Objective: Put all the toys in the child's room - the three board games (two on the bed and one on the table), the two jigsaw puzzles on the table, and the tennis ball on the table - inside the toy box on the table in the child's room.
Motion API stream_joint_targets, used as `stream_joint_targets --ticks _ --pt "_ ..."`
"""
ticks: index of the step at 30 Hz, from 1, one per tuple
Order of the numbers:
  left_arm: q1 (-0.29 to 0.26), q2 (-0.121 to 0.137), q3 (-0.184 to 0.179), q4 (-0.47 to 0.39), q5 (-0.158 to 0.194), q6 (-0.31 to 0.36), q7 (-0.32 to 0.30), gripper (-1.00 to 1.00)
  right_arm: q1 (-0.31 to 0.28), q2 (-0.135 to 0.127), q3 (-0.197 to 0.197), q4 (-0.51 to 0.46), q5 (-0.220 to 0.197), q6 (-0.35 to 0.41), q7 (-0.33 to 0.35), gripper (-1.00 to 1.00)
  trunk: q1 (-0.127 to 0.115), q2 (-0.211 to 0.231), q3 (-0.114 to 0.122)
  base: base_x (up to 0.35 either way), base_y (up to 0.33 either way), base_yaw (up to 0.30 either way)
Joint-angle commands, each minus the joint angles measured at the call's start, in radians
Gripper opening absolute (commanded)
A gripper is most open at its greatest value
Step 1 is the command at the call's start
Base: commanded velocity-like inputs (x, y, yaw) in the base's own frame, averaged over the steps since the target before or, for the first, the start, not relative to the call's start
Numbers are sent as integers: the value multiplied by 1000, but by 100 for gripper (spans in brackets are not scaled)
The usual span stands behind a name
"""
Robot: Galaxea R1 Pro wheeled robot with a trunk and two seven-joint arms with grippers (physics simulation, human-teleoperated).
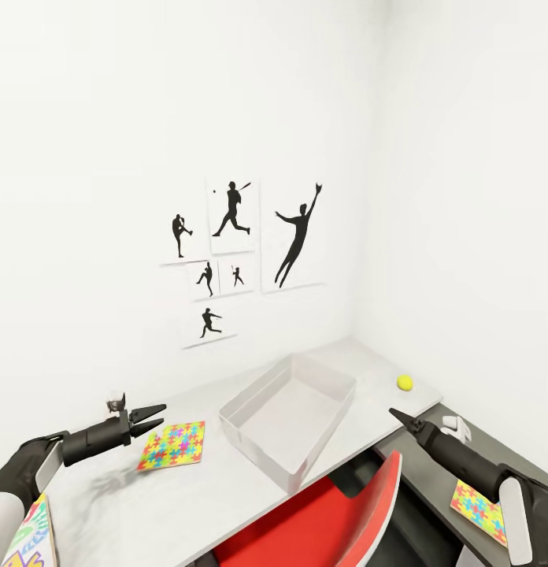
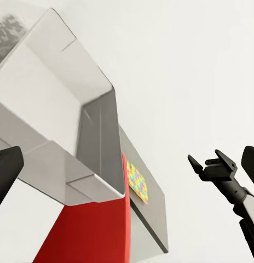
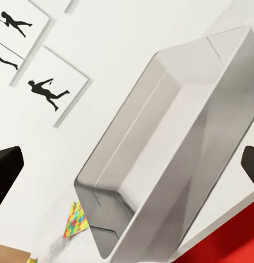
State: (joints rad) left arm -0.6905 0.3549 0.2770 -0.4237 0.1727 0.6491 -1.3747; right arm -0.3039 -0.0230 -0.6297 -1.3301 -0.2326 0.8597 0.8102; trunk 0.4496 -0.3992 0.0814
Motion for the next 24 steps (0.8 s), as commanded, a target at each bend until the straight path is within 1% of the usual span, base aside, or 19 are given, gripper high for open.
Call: stream_joint_targets --ticks 1,11,18,24 --pt "0 0 1 0 0 10 -3 100 -1 0 -2 0 -1 5 4 100 0 -1 0 0 0 0" --pt "0 1 3 0 -1 10 -3 100 -1 3 -1 0 -2 4 3 100 0 -1 0 0 0 -8" --pt "0 2 4 0 -1 10 -4 100 0 4 -1 0 -1 4 4 100 0 -1 5 -21 0 -164" --pt "0 7 5 0 -1 12 -4 100 -1 4 -1 0 -1 5 4 100 0 -1 11 -151 0 -216"
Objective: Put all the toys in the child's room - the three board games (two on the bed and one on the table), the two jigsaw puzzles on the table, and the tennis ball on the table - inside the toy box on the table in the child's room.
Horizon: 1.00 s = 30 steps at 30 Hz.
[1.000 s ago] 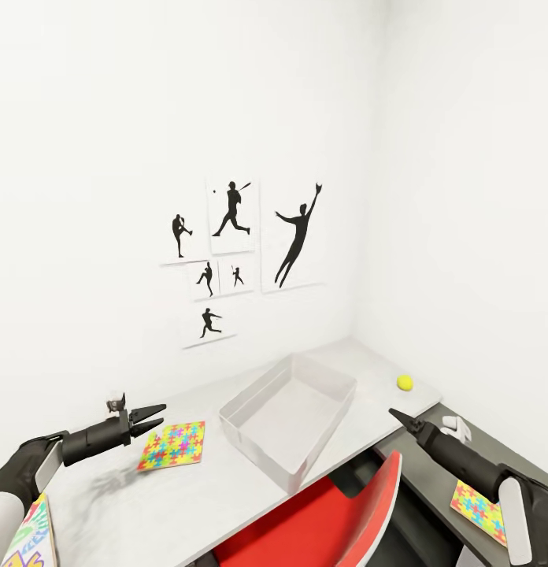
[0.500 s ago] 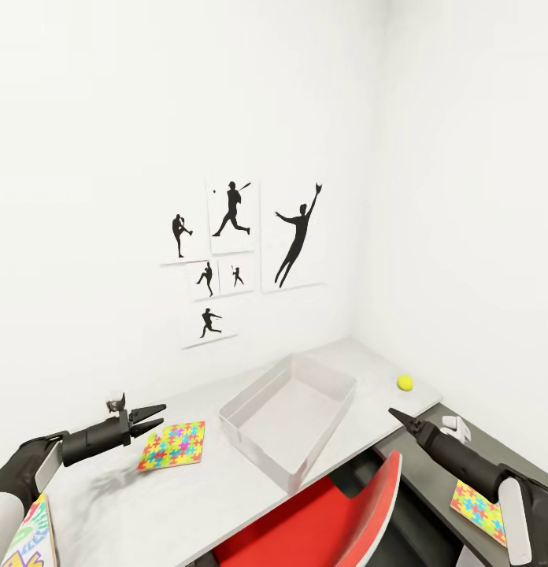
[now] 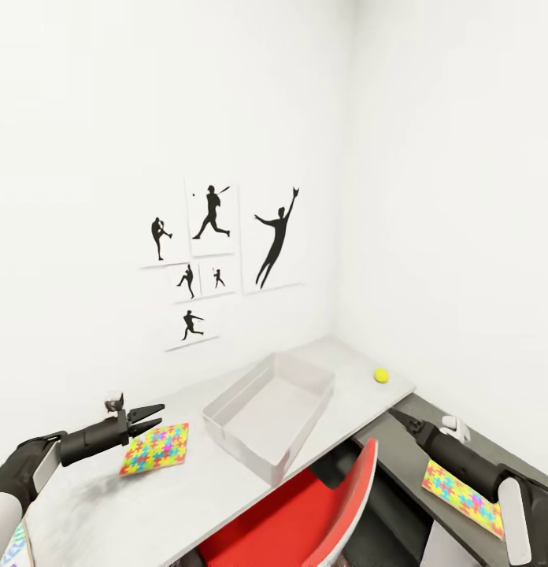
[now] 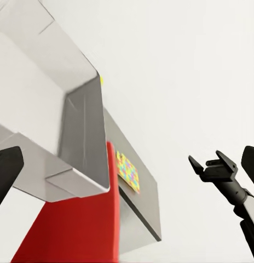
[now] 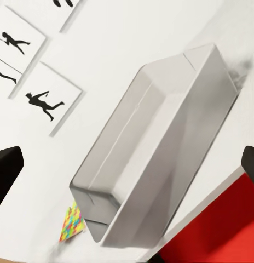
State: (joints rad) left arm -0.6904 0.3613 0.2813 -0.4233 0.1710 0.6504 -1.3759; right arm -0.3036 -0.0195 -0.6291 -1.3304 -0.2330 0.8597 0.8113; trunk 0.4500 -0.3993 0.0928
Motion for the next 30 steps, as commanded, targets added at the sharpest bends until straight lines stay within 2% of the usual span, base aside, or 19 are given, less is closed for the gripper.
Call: stream_joint_targets --ticks 1,9,19,30 --pt "0 1 1 0 1 11 -3 100 -1 0 -1 0 0 5 4 100 0 -1 1 -191 0 -224" --pt "0 4 2 0 2 11 -4 100 0 1 -1 0 0 5 3 100 0 -1 9 -221 0 -228" --pt "0 15 1 0 -3 11 -89 100 -1 0 -1 1 1 5 2 100 0 -1 19 -247 0 -229" --pt "0 17 -2 0 -5 11 -112 100 -1 1 0 5 0 4 2 100 0 -1 30 -212 0 -229"
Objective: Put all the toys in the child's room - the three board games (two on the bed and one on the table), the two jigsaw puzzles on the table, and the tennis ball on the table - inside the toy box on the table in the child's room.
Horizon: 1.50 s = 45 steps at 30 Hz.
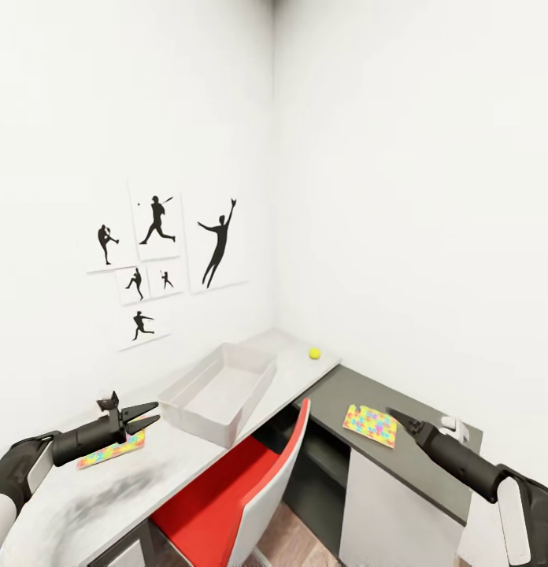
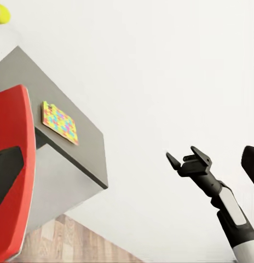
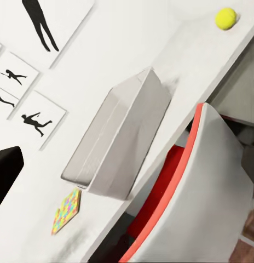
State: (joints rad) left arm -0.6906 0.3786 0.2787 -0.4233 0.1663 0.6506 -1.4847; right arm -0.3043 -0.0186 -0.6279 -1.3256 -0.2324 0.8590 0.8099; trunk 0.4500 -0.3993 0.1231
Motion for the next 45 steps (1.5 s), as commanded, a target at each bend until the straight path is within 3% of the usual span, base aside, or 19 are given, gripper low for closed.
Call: stream_joint_targets --ticks 1,17,45 --pt "0 0 1 0 0 11 -4 100 -1 0 -2 2 0 5 3 100 0 -1 1 -202 0 -229" --pt "0 0 1 0 -1 9 -4 100 0 5 2 15 0 0 -8 100 0 -1 5 -178 0 -130" --pt "0 1 1 0 -1 9 -2 100 -1 -1 -2 62 -2 1 -1 100 0 -1 5 -92 0 -269"
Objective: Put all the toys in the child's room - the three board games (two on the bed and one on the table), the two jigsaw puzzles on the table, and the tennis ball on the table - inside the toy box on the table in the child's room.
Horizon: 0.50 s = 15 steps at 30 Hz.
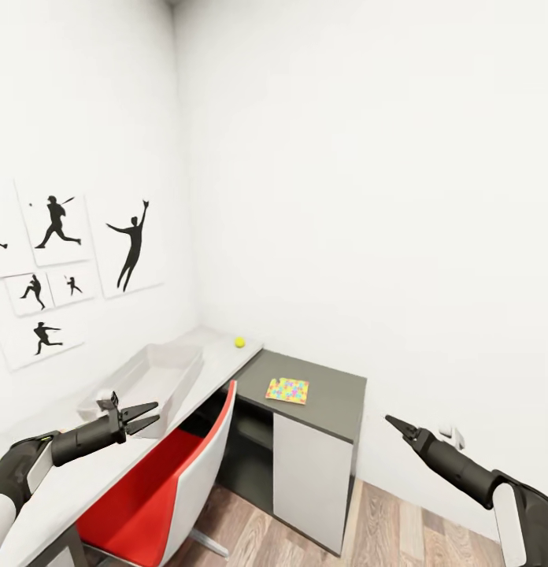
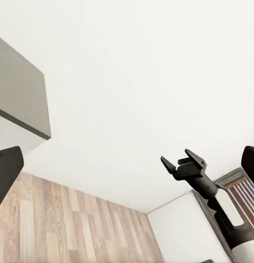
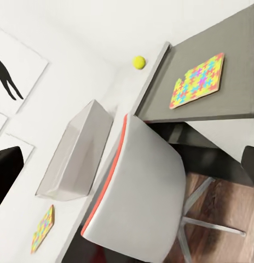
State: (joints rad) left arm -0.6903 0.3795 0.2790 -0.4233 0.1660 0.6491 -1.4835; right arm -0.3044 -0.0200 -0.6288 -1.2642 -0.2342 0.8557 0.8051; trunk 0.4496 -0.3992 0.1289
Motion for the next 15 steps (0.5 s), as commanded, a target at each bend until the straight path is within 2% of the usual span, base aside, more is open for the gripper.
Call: stream_joint_targets --ticks 1,15 --pt "0 0 1 0 0 11 -3 100 -1 0 -2 2 0 5 3 100 0 -1 0 -7 0 -277" --pt "0 0 0 1 0 11 -2 100 -1 -1 -6 9 -1 5 3 100 0 -1 0 -1 0 -277"
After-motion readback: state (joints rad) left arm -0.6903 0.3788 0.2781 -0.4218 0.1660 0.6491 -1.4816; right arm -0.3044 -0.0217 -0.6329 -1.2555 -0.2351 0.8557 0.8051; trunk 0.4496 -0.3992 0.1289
